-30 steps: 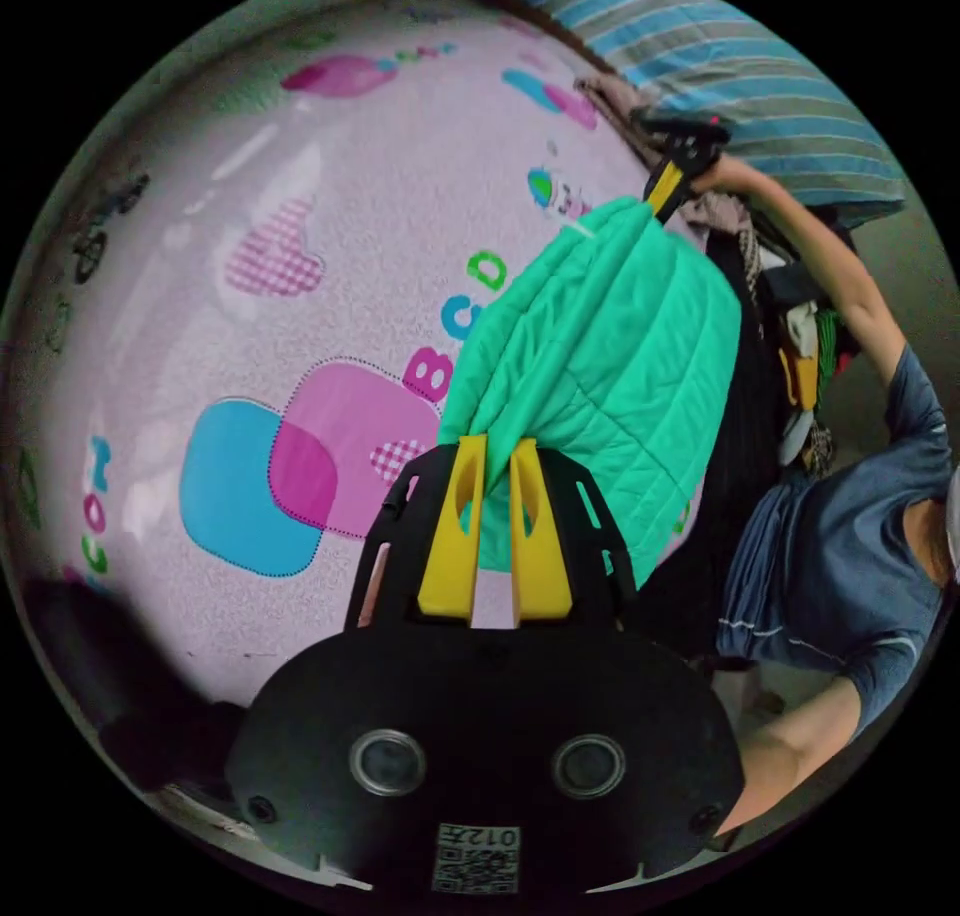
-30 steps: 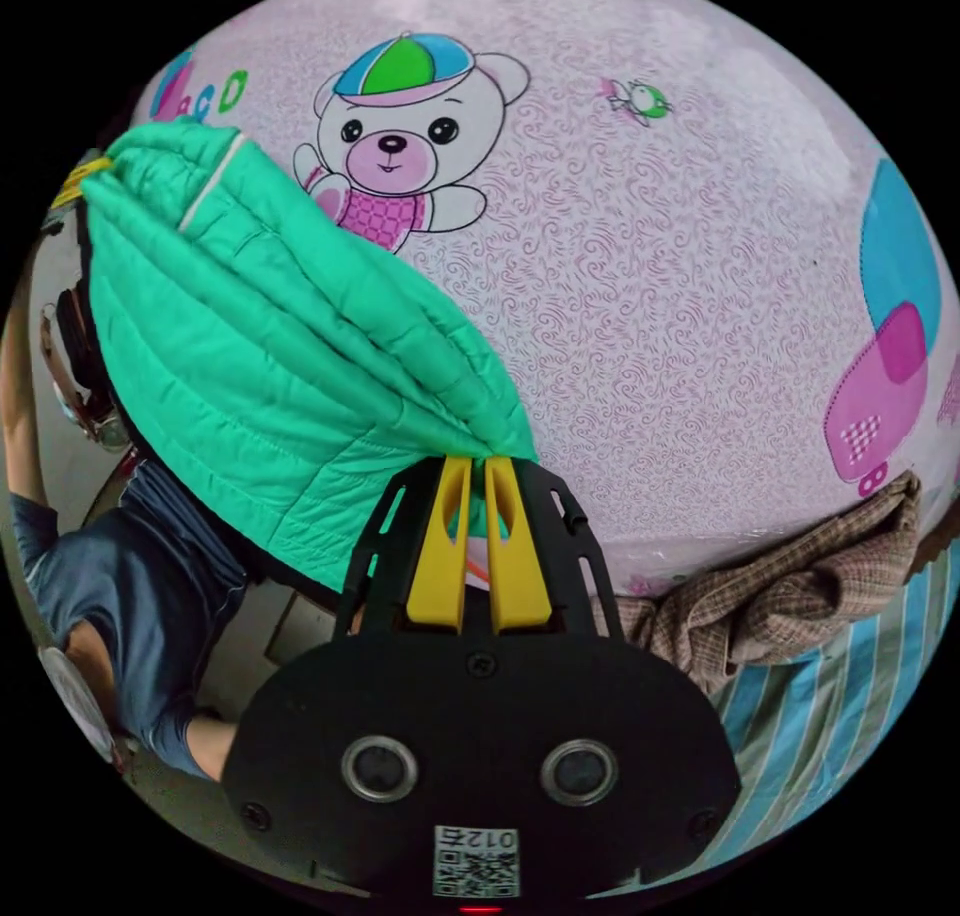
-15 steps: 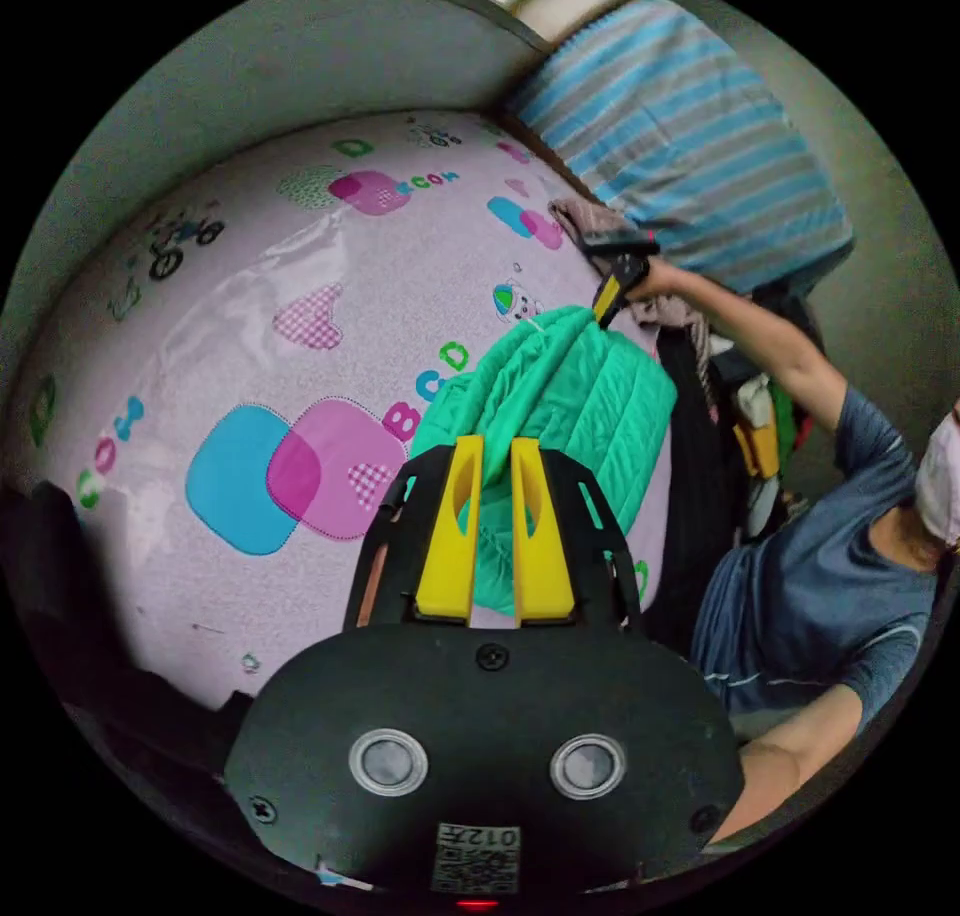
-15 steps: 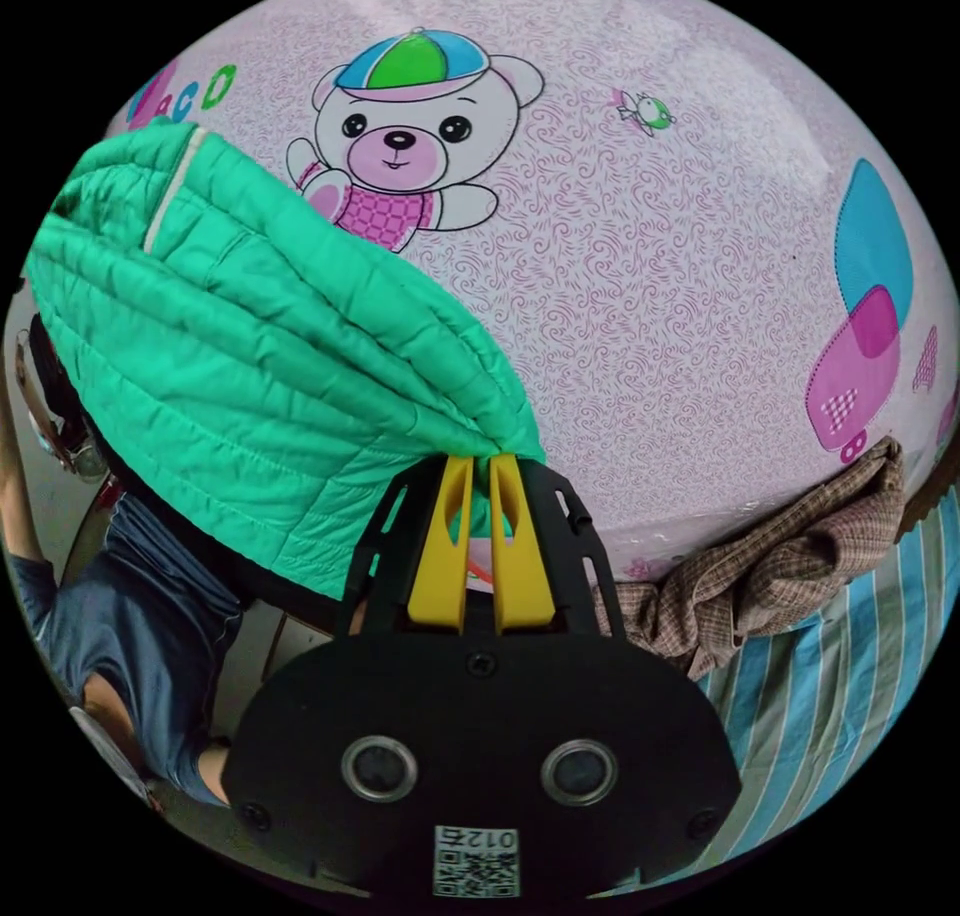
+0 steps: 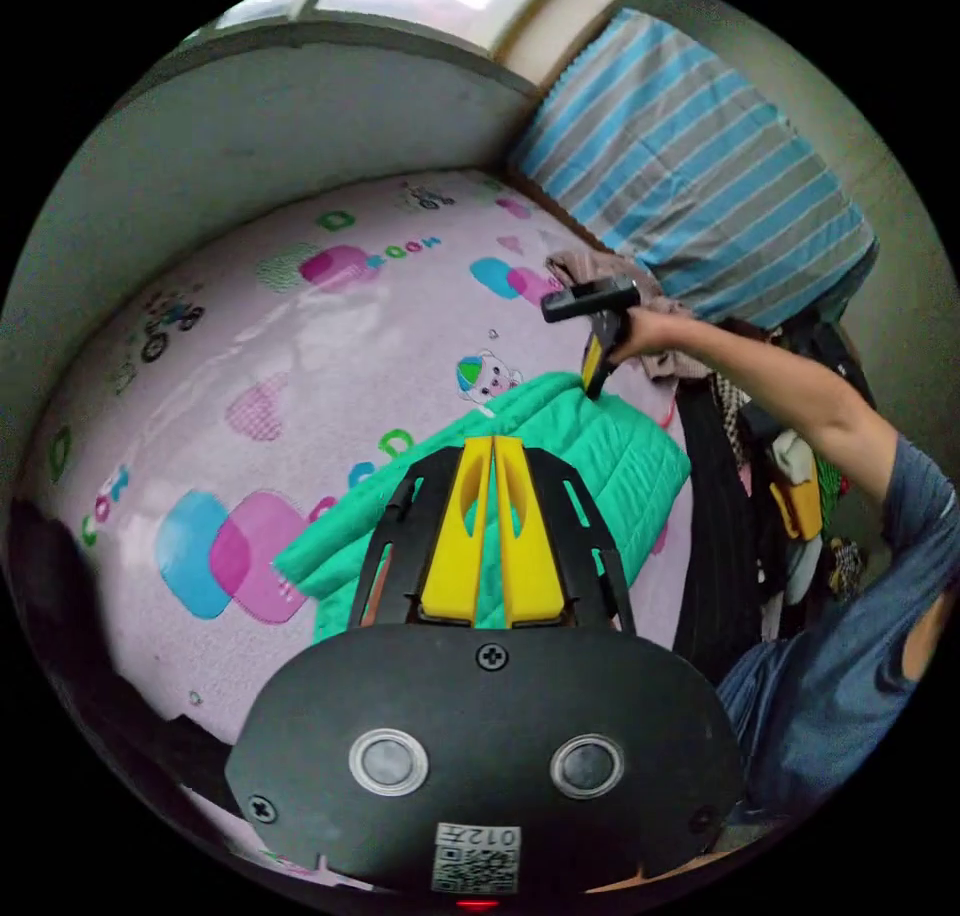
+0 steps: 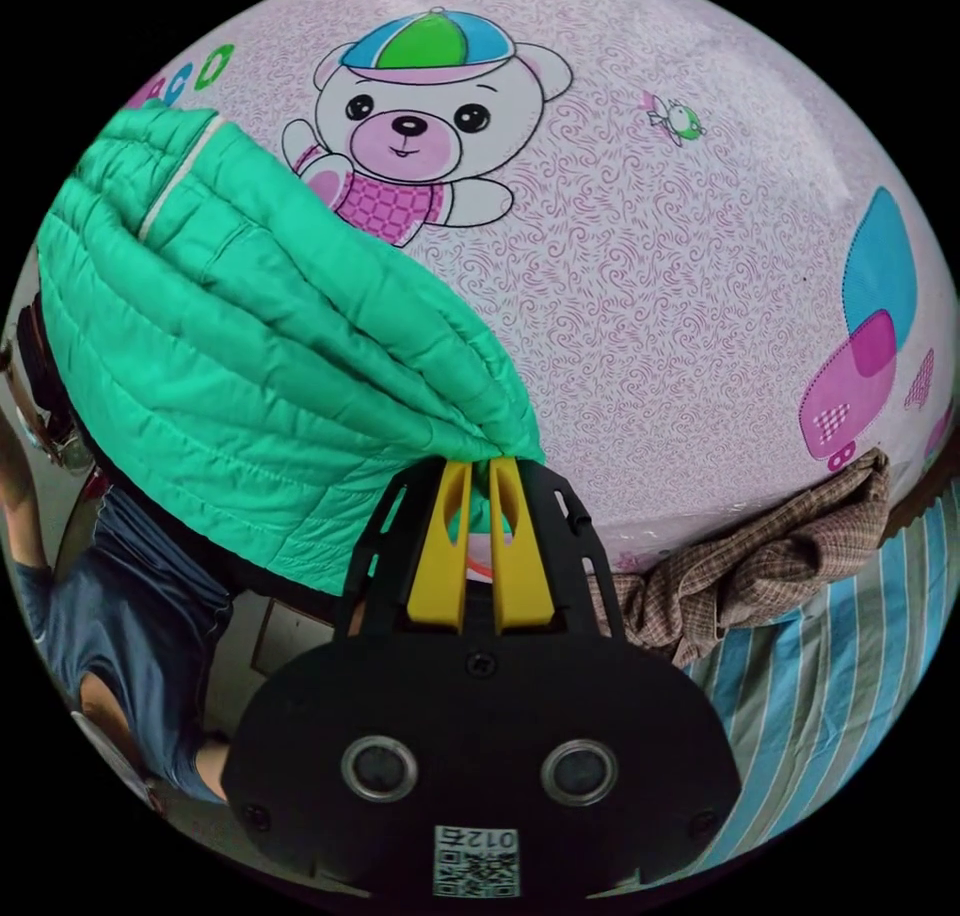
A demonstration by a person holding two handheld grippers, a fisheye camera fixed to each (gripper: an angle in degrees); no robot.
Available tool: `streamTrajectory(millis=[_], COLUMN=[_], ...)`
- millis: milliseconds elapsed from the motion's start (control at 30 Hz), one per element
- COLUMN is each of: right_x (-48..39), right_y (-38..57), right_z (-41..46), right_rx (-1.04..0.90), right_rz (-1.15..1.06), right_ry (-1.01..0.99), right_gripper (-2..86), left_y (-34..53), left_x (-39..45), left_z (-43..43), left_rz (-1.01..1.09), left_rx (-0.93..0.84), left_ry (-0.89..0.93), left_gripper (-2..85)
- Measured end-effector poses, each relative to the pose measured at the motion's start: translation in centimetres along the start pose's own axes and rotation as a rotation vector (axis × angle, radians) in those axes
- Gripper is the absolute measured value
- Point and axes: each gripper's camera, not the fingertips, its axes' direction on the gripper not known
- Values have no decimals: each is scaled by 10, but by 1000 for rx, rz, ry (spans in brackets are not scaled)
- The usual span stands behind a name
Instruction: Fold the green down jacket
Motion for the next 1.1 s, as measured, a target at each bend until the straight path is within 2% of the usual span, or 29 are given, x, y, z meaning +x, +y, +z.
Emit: streamTrajectory(millis=[133, 300, 500, 600, 667, 700, 733, 867, 1100], right_x=[-4, -1, -23, -52, -72, -76, -82, -94, -83], right_y=[12, 52, 117, 125, 130, 132, 133, 119, 76], right_z=[1, -3, -35, -48, -55, -55, -54, -31, 12], right_rx=[47, 199, 461, 495, 547, 562, 579, 577, 461], right_rz=[26, 104, 200, 255, 338, 350, 328, 136, 176], right_ry=[-22, -92, -66, 109, 362, 389, 362, -45, -174], right_gripper=[11, 42, 58, 52, 24, 15, 4, -8, -10], left_y=[-8, 9, 16, 21, 25, 27, 28, 33, 45], left_x=[10, -20, -18, -18, -19, -20, -19, -15, -17], left_z=[70, 83, 90, 93, 94, 94, 95, 96, 97], left_rz=[-28, -174, -152, -156, -167, -171, -172, -159, -171], left_rx=[-236, -208, -216, -211, -206, -204, -202, -203, -193], left_ry=[-200, -35, -58, -60, -48, -41, -39, -58, -33], left_gripper=[1, -1, -1, -1, -1, -1, -1, -1, -2])
